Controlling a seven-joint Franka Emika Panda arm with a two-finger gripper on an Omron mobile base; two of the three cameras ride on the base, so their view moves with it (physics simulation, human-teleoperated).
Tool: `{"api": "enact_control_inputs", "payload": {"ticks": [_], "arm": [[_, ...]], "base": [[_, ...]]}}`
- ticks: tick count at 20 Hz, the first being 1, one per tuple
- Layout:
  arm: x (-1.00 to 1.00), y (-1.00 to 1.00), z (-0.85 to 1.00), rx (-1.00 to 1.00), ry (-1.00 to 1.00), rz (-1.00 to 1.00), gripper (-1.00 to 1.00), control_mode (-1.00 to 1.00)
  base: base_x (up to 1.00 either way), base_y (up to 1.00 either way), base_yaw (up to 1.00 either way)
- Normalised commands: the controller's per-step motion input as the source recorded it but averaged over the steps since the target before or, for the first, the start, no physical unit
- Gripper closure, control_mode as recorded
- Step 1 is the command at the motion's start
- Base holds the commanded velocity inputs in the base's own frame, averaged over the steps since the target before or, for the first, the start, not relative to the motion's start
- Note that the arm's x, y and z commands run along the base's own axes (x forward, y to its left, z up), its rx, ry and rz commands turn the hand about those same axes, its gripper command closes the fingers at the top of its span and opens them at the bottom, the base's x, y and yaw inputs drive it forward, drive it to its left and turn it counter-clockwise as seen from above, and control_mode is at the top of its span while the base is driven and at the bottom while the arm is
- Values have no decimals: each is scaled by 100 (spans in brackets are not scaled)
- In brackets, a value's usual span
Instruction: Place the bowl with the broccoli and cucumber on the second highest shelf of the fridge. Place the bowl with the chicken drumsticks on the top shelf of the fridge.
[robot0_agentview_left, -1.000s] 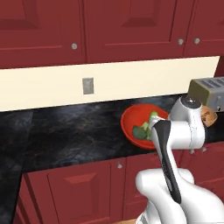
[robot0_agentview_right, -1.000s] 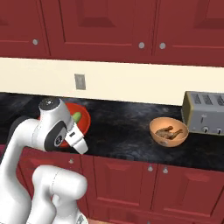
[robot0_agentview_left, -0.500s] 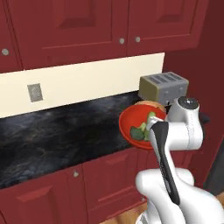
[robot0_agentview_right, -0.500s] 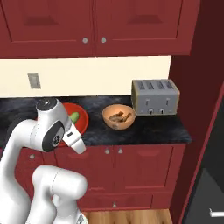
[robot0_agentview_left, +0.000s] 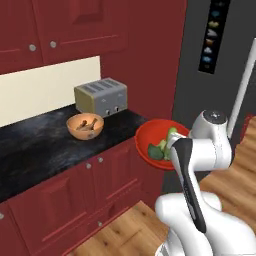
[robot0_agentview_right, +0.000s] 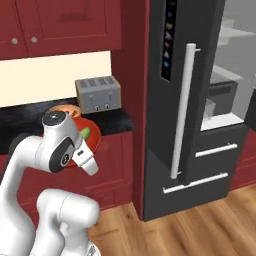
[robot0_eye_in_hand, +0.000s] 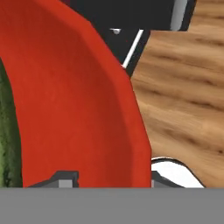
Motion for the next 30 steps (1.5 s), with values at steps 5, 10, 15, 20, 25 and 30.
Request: {"api": "enact_control_inputs", "payload": {"ticks": [5, 10, 15, 20, 25, 30], "arm": [[0, 0, 0, 0, 0, 0, 100, 100], [0, 0, 0, 0, 0, 0, 100, 100], [0, 0, 0, 0, 0, 0, 100, 100], [0, 0, 0, 0, 0, 0, 100, 100], [0, 0, 0, 0, 0, 0, 100, 100], [0, 0, 0, 0, 0, 0, 100, 100]], "base": [[-64, -100, -39], [-41, -100, -37], [14, -100, -27], [83, -100, -6], [96, -100, 22], [41, -58, 64]]}}
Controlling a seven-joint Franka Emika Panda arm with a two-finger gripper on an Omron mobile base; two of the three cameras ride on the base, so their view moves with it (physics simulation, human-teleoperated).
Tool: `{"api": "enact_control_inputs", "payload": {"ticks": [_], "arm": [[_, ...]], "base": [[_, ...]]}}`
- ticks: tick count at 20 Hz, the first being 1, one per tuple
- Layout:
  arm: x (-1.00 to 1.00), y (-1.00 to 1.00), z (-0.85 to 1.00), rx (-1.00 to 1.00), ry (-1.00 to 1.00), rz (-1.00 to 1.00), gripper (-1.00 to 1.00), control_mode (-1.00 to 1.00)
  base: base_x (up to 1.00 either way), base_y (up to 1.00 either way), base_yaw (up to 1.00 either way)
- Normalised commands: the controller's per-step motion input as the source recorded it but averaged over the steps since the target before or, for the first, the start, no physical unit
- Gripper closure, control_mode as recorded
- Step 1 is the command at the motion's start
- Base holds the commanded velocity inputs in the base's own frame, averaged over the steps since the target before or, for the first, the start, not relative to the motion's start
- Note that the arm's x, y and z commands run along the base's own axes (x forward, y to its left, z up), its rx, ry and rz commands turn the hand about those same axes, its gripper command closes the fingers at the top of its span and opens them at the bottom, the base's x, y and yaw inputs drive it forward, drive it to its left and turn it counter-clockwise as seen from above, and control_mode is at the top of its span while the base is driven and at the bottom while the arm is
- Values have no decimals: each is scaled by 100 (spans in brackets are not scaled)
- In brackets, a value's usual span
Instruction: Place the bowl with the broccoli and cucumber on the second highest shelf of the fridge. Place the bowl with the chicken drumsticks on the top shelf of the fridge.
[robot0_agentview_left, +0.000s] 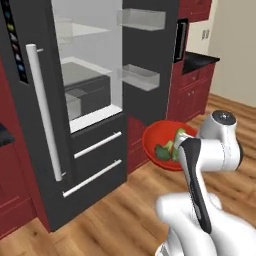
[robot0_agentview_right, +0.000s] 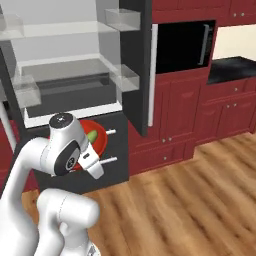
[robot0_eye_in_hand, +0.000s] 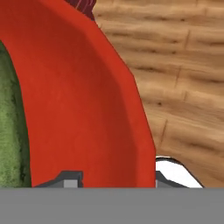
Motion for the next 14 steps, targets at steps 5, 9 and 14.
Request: {"api": "enact_control_inputs", "payload": {"ticks": [5, 9, 14], "arm": [[0, 0, 0, 0, 0, 0, 100, 100], [0, 0, 0, 0, 0, 0, 100, 100], [0, 0, 0, 0, 0, 0, 100, 100]], "base": [[69, -41, 72], [91, -8, 62], [100, -16, 11]]}}
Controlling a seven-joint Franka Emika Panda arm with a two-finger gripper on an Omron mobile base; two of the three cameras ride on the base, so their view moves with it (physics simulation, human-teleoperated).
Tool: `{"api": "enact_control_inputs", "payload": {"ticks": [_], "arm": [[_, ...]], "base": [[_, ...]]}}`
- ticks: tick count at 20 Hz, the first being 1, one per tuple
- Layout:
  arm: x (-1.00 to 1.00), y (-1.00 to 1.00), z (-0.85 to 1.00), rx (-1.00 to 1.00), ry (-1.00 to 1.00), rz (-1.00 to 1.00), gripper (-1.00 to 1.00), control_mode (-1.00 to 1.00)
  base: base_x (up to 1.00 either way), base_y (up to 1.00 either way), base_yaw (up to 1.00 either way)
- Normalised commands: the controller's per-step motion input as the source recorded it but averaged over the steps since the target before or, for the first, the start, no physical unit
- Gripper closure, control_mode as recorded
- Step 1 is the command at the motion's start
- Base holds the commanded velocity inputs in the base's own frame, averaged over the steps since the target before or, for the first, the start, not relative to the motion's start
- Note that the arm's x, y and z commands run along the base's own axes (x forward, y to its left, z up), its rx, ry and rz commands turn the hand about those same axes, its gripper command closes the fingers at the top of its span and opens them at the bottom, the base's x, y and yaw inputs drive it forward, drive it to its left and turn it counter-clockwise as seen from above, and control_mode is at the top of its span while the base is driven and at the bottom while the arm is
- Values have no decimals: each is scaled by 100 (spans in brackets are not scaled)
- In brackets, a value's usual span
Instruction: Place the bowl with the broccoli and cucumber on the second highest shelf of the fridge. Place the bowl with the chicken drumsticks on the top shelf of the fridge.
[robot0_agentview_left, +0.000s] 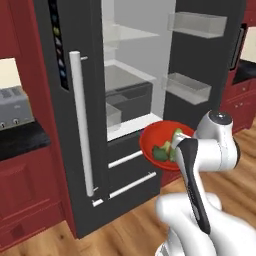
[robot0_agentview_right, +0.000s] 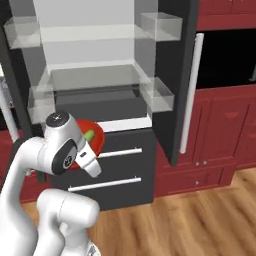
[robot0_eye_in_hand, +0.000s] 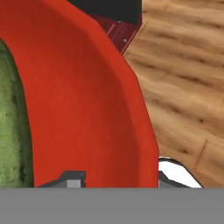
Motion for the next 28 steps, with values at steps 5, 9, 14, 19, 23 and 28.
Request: {"api": "enact_control_inputs", "payload": {"ticks": [5, 9, 14, 19, 23, 28], "arm": [[0, 0, 0, 0, 0, 0, 100, 100], [0, 0, 0, 0, 0, 0, 100, 100], [0, 0, 0, 0, 0, 0, 100, 100], [0, 0, 0, 0, 0, 0, 100, 100], [0, 0, 0, 0, 0, 0, 100, 100], [0, 0, 0, 0, 0, 0, 100, 100]], "base": [[38, -75, 39], [44, -46, 48], [17, 15, 21], [75, 0, 1], [63, 1, 0], [56, 0, 0]]}}
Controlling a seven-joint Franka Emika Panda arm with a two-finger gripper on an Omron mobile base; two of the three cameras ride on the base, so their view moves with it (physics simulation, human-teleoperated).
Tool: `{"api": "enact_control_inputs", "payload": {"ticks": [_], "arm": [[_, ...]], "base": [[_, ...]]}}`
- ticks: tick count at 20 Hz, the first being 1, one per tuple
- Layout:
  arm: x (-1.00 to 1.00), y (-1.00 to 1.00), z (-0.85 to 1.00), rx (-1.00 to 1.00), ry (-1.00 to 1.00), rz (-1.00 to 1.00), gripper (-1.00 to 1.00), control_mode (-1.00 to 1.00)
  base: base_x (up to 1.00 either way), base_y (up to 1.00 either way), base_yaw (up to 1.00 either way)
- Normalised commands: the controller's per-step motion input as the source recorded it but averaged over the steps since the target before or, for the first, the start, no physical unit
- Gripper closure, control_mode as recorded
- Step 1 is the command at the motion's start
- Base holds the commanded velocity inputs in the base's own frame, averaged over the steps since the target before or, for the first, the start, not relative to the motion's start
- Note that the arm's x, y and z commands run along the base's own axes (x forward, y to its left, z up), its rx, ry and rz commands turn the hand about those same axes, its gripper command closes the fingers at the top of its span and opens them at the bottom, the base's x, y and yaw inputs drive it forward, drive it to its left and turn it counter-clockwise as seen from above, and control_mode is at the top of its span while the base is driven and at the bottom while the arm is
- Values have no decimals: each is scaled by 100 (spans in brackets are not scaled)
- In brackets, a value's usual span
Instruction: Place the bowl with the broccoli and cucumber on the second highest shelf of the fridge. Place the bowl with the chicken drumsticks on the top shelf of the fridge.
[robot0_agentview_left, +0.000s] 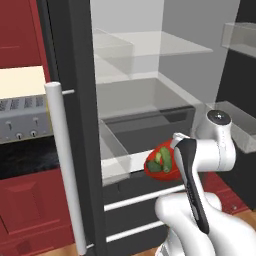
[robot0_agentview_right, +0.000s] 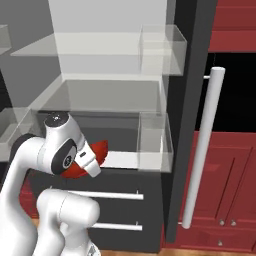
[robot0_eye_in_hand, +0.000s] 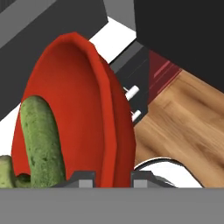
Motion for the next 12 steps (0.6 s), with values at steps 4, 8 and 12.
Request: {"api": "enact_control_inputs", "payload": {"ticks": [4, 8, 12], "arm": [[0, 0, 0, 0, 0, 0, 100, 100], [0, 7, 15, 0, -3, 0, 100, -100], [-3, 24, 92, 1, -24, -2, 100, -100]], "base": [[53, 0, 0], [12, 10, 0], [0, 0, 0]]}}
